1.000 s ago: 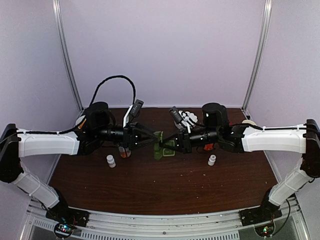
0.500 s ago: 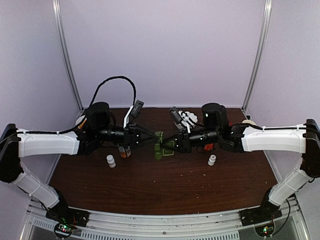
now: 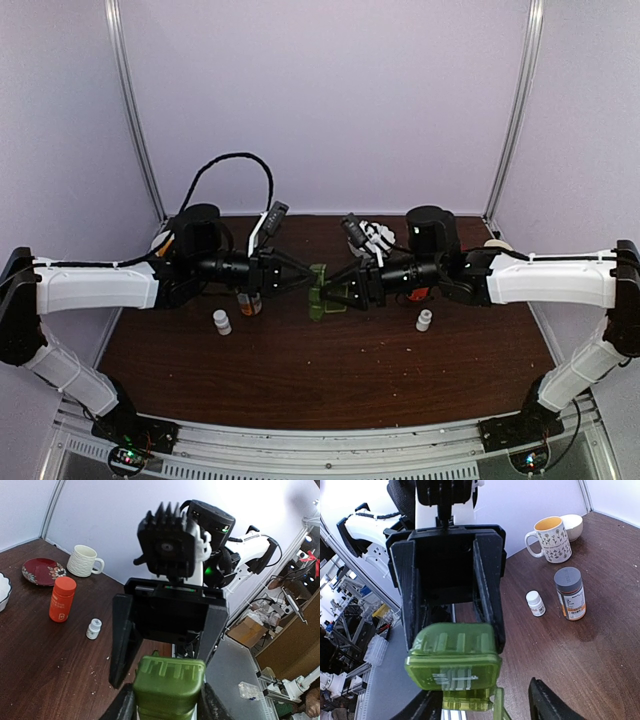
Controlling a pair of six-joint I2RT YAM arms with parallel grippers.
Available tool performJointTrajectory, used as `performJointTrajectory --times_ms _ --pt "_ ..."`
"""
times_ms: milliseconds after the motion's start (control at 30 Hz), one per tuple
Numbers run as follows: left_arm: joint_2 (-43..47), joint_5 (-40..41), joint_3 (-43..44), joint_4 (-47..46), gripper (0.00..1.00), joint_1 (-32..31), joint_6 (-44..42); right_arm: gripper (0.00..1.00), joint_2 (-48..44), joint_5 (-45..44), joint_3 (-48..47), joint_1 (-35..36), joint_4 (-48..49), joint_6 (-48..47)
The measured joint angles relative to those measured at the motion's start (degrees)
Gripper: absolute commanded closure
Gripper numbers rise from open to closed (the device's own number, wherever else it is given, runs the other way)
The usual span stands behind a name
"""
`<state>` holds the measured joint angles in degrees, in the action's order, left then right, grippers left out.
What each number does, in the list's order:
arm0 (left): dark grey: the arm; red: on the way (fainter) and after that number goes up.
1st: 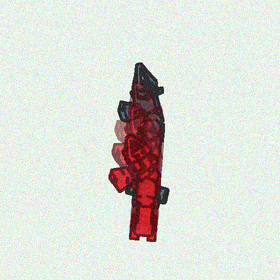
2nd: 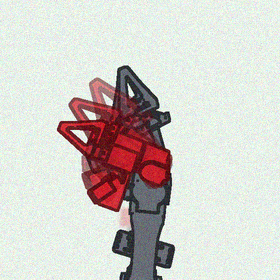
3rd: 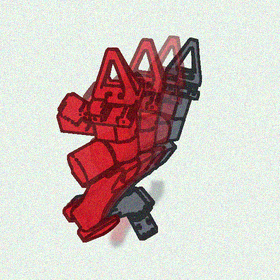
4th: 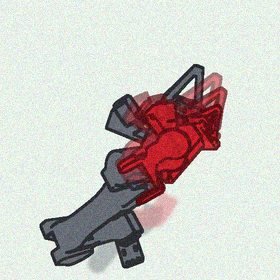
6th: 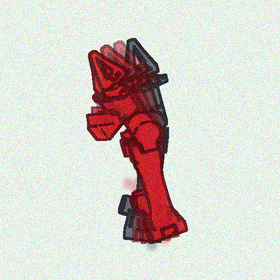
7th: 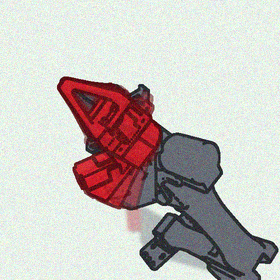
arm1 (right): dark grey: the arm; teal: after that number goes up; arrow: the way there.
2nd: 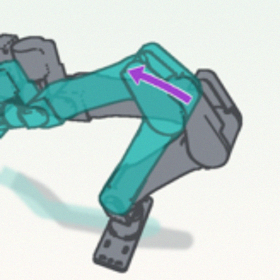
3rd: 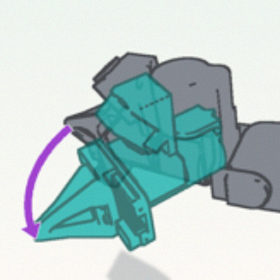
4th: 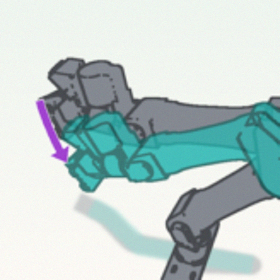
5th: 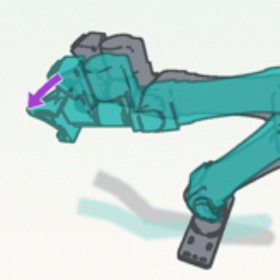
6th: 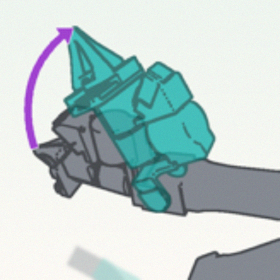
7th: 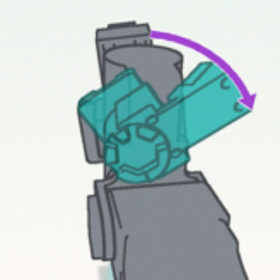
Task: Sort the pills into containers
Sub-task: Open the lid of the pill container.
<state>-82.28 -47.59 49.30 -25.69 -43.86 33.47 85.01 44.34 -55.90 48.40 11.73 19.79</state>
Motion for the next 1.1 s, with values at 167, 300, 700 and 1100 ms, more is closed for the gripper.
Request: performJointTrajectory --times_ms 167,300,700,1100 --pt "0.02 -0.79 0.0 -2.12 0.71 -0.02 1.4 0.13 -1.99 0.55 2.16 -0.11 2.32 0.04" --pt "0.02 -0.9 0.0 -3.02 0.71 -0.02 1.97 0.01 -2.49 0.83 2.71 0.02 4.76 0.61" --pt "0.02 -1.01 0.0 -2.95 0.71 -0.02 1.97 0.2 -2.49 -3.91 1.75 -0.04 4.2 1.99" --pt "0.0 -1.49 0.0 -3.93 0.71 0.17 2.71 0.63 -5.42 -5.73 4.74 -2.4 6.19 4.46"
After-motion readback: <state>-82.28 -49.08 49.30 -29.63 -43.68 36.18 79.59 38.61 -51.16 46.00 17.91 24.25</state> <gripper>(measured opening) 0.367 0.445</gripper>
